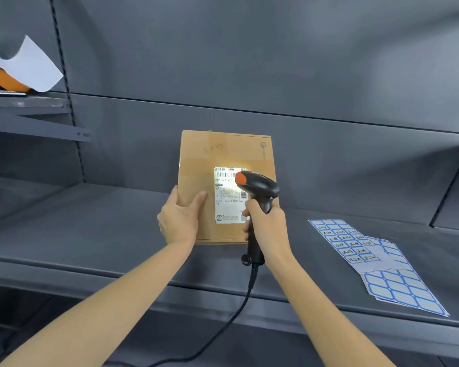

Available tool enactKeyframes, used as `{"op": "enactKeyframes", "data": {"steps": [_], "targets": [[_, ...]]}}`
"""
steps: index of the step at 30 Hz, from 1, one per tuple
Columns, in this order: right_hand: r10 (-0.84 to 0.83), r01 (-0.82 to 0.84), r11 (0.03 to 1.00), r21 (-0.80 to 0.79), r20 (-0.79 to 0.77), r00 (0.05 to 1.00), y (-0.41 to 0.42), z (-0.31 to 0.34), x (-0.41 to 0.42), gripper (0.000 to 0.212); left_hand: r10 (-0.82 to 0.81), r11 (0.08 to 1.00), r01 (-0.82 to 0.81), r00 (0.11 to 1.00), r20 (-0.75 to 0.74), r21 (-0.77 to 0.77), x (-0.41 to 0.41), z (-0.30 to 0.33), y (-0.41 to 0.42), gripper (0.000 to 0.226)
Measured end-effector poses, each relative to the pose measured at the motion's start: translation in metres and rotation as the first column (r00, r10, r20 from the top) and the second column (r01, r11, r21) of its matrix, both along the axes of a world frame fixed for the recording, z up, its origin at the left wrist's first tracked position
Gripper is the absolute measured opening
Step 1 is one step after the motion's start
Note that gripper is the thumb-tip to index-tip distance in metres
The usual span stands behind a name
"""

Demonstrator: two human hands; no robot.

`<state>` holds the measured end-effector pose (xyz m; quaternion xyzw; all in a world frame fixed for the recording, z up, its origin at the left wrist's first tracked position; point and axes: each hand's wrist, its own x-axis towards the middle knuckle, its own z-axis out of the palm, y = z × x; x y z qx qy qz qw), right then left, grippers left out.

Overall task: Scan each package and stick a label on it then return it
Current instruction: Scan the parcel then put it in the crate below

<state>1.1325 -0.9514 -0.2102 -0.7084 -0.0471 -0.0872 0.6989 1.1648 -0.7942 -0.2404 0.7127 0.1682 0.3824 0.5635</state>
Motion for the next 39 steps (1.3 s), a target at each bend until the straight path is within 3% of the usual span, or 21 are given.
{"op": "enactKeyframes", "data": {"steps": [13,18,19,21,23,26,34,39], "targets": [[0.021,-0.021,1.0,0.019,0.011,1.0,-0.007,-0.003,0.003,0.019,-0.002,1.0,0.002,1.0,0.028,0.011,0.001,-0.001,0.001,0.045],[0.039,-0.021,0.992,0.122,-0.147,0.988,-0.039,0.01,0.016,0.037,-0.031,1.0,0.031,0.999,0.023,0.0,0.004,-0.001,0.008,0.036],[0.033,-0.014,0.995,0.096,-0.204,0.978,-0.05,0.013,0.021,0.038,-0.026,1.0,0.026,1.0,0.005,-0.001,0.006,0.0,0.013,0.033],[-0.024,-0.017,0.987,-0.159,-0.257,0.966,-0.073,0.017,0.028,0.032,-0.003,1.0,0.002,0.999,-0.042,-0.007,0.009,0.003,0.024,0.03],[-0.11,-0.012,0.892,-0.451,-0.243,0.964,-0.091,0.012,0.036,0.023,0.02,1.0,-0.021,0.997,-0.079,-0.007,0.011,0.005,0.036,0.03],[-0.225,0.03,0.743,-0.668,-0.208,0.952,-0.098,-0.005,0.046,0.029,0.026,1.0,-0.024,0.992,-0.123,0.012,0.012,0.005,0.046,0.029],[-0.328,0.117,0.594,-0.796,-0.107,0.939,-0.089,-0.051,0.057,0.03,-0.028,0.998,0.041,0.964,-0.266,0.042,0.014,0.01,0.053,0.031],[-0.339,0.132,0.492,-0.861,-0.049,0.939,-0.088,-0.059,0.062,0.057,-0.102,0.992,0.121,0.907,-0.409,0.023,0.011,0.01,0.054,0.038]]}}
